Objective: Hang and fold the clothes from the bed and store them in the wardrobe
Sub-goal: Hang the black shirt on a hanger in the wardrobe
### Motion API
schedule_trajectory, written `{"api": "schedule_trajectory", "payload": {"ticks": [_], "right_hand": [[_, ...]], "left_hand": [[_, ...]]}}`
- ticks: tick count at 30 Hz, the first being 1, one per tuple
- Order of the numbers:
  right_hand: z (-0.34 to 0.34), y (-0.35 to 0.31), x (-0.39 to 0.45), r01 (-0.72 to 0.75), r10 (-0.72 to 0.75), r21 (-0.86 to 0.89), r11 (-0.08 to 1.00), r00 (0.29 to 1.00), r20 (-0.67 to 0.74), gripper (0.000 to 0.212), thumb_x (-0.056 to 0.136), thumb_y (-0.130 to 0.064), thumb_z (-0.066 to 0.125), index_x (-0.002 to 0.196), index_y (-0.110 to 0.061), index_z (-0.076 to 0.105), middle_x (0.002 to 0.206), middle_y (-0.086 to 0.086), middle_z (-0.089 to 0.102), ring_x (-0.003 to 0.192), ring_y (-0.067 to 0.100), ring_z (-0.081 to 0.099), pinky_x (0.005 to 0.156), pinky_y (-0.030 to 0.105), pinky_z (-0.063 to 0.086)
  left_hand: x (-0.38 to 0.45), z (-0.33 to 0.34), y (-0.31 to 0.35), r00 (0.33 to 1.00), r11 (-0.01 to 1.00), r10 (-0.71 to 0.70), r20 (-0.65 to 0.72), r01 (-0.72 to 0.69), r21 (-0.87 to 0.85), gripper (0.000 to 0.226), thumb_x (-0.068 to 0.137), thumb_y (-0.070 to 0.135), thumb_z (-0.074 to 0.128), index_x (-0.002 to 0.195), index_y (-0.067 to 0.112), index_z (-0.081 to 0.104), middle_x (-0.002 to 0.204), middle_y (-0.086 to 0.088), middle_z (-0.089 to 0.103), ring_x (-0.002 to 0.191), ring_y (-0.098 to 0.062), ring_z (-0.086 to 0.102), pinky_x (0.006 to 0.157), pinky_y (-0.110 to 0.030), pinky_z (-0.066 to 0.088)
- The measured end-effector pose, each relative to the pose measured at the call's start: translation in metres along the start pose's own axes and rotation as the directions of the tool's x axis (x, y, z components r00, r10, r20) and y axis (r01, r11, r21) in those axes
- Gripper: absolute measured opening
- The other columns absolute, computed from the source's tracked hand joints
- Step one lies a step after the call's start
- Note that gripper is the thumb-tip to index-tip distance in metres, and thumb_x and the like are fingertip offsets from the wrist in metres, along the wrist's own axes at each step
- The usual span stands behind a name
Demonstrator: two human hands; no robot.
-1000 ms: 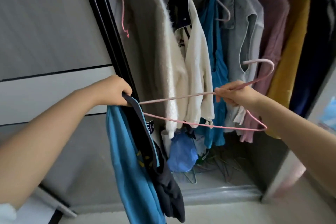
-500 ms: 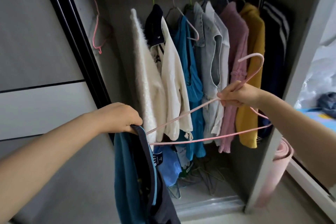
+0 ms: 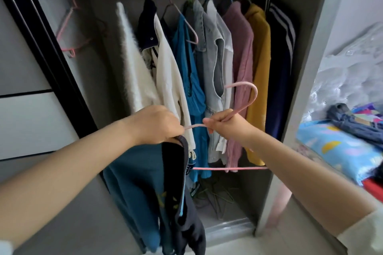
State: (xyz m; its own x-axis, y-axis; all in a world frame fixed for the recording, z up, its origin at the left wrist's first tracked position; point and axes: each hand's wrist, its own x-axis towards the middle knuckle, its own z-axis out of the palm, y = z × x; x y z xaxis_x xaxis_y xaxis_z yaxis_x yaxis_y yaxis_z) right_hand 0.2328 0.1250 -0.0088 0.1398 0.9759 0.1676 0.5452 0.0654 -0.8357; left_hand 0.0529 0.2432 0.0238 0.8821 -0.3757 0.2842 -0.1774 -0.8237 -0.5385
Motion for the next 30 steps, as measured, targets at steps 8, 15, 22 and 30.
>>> {"api": "schedule_trajectory", "payload": {"ticks": [8, 15, 22, 30], "right_hand": [[0.008, 0.002, -0.017, 0.104, 0.042, 0.274, 0.956, 0.875, -0.481, 0.051, 0.091, -0.016, 0.054, 0.040, -0.022, 0.049, 0.032, -0.009, 0.034, 0.033, 0.003, 0.029, 0.042, 0.018, 0.024], [-0.009, -0.008, -0.041, 0.083, 0.155, 0.406, 0.910, 0.840, -0.521, 0.049, 0.093, -0.018, 0.051, 0.045, -0.018, 0.046, 0.031, -0.010, 0.035, 0.029, 0.001, 0.030, 0.036, 0.012, 0.024], [-0.004, -0.022, -0.035, 0.047, 0.112, 0.299, 0.953, 0.863, -0.493, 0.045, 0.093, -0.021, 0.051, 0.050, -0.010, 0.044, 0.033, -0.010, 0.030, 0.031, 0.003, 0.024, 0.037, 0.015, 0.022], [-0.003, -0.027, -0.038, 0.137, -0.092, 0.044, 0.990, 0.840, -0.535, 0.019, 0.088, -0.027, 0.059, 0.081, -0.009, 0.057, 0.070, -0.001, 0.054, 0.065, 0.011, 0.051, 0.063, 0.024, 0.042]], "left_hand": [[0.048, -0.012, 0.020, 0.975, 0.993, 0.026, -0.220, 0.000, 0.119, 0.023, 0.082, 0.021, 0.057, 0.074, 0.015, 0.036, 0.063, -0.003, 0.051, 0.066, -0.017, 0.041, 0.055, -0.028, 0.034], [0.023, -0.019, 0.023, 0.905, 0.887, -0.385, -0.183, 0.418, 0.197, 0.046, 0.091, 0.044, 0.034, 0.066, 0.007, 0.048, 0.048, -0.003, 0.049, 0.036, -0.021, 0.049, 0.033, -0.022, 0.036], [0.032, -0.027, 0.036, 0.885, 0.871, -0.441, -0.147, 0.462, 0.169, 0.042, 0.083, 0.036, 0.039, 0.058, 0.004, 0.048, 0.038, -0.005, 0.045, 0.023, -0.022, 0.040, 0.028, -0.018, 0.027], [0.039, -0.023, 0.041, 0.821, 0.808, -0.565, -0.083, 0.571, 0.145, 0.039, 0.083, 0.032, 0.043, 0.060, 0.001, 0.048, 0.037, -0.008, 0.046, 0.022, -0.026, 0.041, 0.050, -0.006, 0.007]]}}
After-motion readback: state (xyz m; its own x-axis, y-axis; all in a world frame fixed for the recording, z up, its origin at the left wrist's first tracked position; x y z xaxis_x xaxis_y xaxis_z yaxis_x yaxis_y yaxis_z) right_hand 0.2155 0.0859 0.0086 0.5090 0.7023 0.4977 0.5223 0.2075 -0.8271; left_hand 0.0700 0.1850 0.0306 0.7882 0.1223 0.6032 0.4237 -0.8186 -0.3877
